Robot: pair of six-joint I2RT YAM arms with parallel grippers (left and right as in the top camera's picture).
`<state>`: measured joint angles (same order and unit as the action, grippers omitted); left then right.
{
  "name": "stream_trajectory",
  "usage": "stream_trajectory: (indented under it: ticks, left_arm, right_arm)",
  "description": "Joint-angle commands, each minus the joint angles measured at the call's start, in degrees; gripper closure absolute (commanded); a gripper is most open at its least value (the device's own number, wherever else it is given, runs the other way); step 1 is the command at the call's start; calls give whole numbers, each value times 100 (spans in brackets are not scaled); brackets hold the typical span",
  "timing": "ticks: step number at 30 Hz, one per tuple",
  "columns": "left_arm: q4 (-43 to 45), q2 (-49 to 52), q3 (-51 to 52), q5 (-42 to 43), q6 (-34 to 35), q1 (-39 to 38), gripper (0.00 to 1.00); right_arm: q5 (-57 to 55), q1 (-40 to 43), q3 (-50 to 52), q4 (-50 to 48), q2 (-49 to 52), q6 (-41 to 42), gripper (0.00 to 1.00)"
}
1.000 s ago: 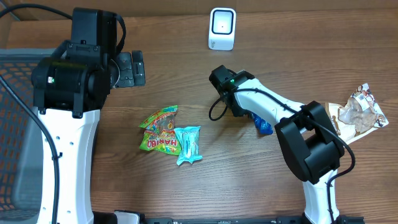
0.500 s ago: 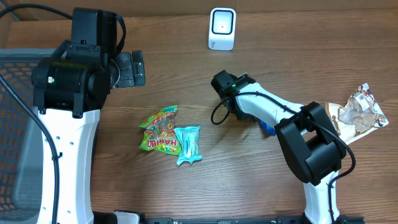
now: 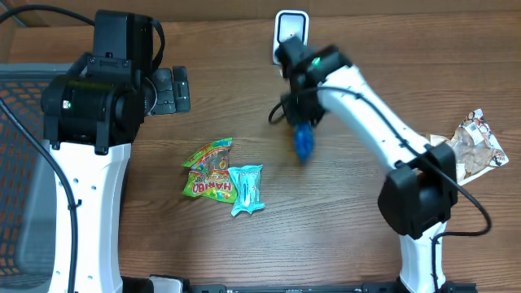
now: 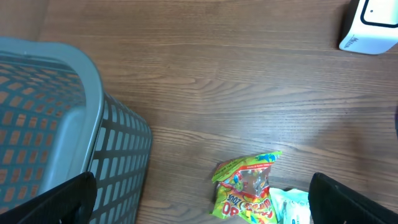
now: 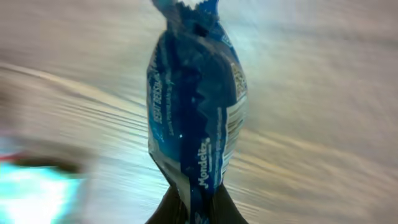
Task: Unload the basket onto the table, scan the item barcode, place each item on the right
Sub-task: 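Lift the blue pack with the right gripper up to the scanner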
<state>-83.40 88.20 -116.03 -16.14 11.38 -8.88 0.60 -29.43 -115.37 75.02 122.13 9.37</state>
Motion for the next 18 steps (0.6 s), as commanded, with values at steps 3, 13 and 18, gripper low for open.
stream_trajectory:
  ticks: [3, 13, 18]
  left_arm:
    - [4, 20, -74, -76, -129, 20, 0]
    - [4, 20, -74, -76, -129, 20, 0]
    - [2, 20, -74, -74, -129, 20, 0]
  right_arm:
    - [3130, 671, -588, -664, -170, -437, 96]
    - [6516, 1567, -573, -5659, 848, 2151, 96]
    - [6618, 1569, -573, -7672, 1742, 3882, 96]
